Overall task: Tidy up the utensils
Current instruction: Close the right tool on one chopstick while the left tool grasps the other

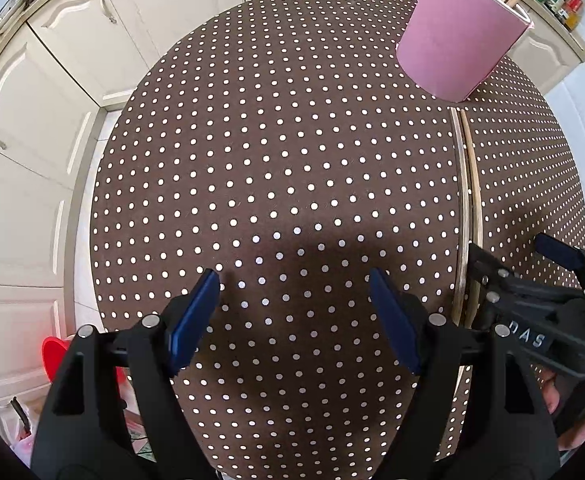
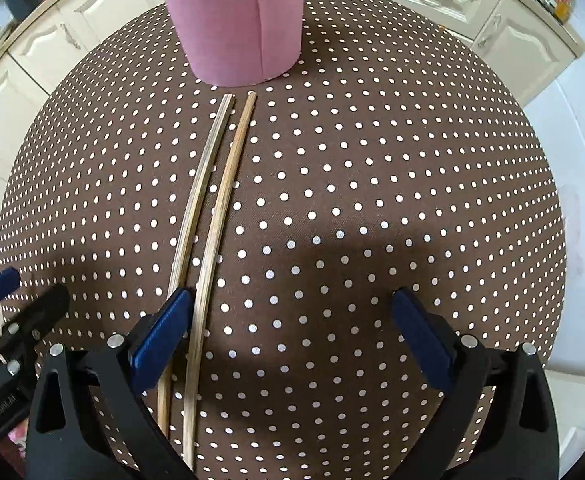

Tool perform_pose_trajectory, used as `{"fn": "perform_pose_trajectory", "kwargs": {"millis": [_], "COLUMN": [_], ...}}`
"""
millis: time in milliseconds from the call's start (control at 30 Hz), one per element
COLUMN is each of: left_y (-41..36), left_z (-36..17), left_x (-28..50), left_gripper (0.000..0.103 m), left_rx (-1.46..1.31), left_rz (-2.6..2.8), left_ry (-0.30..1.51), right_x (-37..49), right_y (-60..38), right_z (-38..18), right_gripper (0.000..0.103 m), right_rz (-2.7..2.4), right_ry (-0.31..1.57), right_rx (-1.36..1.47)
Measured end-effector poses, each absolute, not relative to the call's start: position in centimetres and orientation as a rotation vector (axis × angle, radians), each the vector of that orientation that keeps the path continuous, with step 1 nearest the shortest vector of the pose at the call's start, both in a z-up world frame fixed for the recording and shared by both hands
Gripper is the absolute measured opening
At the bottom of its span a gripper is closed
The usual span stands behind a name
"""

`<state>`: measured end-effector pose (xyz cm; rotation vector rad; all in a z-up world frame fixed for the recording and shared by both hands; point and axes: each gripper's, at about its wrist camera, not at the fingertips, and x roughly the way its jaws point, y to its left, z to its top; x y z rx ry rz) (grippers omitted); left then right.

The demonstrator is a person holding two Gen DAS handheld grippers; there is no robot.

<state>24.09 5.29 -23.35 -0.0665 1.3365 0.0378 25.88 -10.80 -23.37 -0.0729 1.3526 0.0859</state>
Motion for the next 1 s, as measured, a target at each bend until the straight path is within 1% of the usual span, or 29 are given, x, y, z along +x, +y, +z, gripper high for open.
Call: {"fn": "perform_pose_trajectory", "kwargs": {"millis": [100,133,167,200,233,267,300,367,400,433,533,700,1000], "left_y": [5.4,5.4,5.4,5.3,5.1,5.0,4.8,4.2,3.9,3.6,2.3,-0.9,-6.3], "left_z": [-23.6,-23.7,-23.7,-23.8,-23.8,-23.7,-23.7,-23.8,-23.7,-23.7,-23.6,-23.6,-25.5], "left_x": [24.1,24.2,24.3,24.4,24.5,24.6,24.8,25.1,25.2,25.3,25.8,26.8,28.6], "left_gripper": [0.076,0.076,0.076,0.076,0.076,0.076,0.076,0.076,0.076,0.076,0.076,0.076,0.076], "left_rx": [-0.071,-0.073,-0.075,-0.075,-0.075,-0.074,-0.073,-0.076,-0.079,-0.081,-0.073,-0.032,0.051], "left_rz": [0.036,0.035,0.034,0.032,0.029,0.026,0.024,0.015,0.011,0.005,-0.027,-0.086,-0.129], "left_ry": [1.341,1.342,1.342,1.342,1.341,1.339,1.339,1.34,1.34,1.341,1.342,1.342,1.363], "right_x": [26.7,26.7,26.7,26.8,26.9,27.1,27.1,27.4,27.5,27.6,27.7,26.7,23.4], "right_y": [-10.9,-10.7,-10.6,-10.1,-10.1,-10.2,-10.6,-11.6,-12.1,-12.8,-14.6,-16.4,-20.3], "right_z": [-23.1,-22.9,-22.6,-22.2,-22.0,-21.9,-21.7,-21.6,-21.6,-21.6,-21.7,-21.8,-22.1], "right_gripper": [0.085,0.078,0.066,0.058,0.04,0.025,0.021,0.01,0.007,0.005,0.005,0.005,0.005], "right_rz": [0.119,0.124,0.132,0.136,0.137,0.137,0.134,0.134,0.136,0.146,0.162,0.169,0.178], "right_ry": [1.336,1.327,1.312,1.305,1.296,1.294,1.294,1.287,1.286,1.285,1.295,1.307,1.314], "right_rx": [-0.085,-0.087,-0.088,-0.086,-0.085,-0.075,-0.067,-0.027,-0.007,0.034,0.145,0.201,0.266]}}
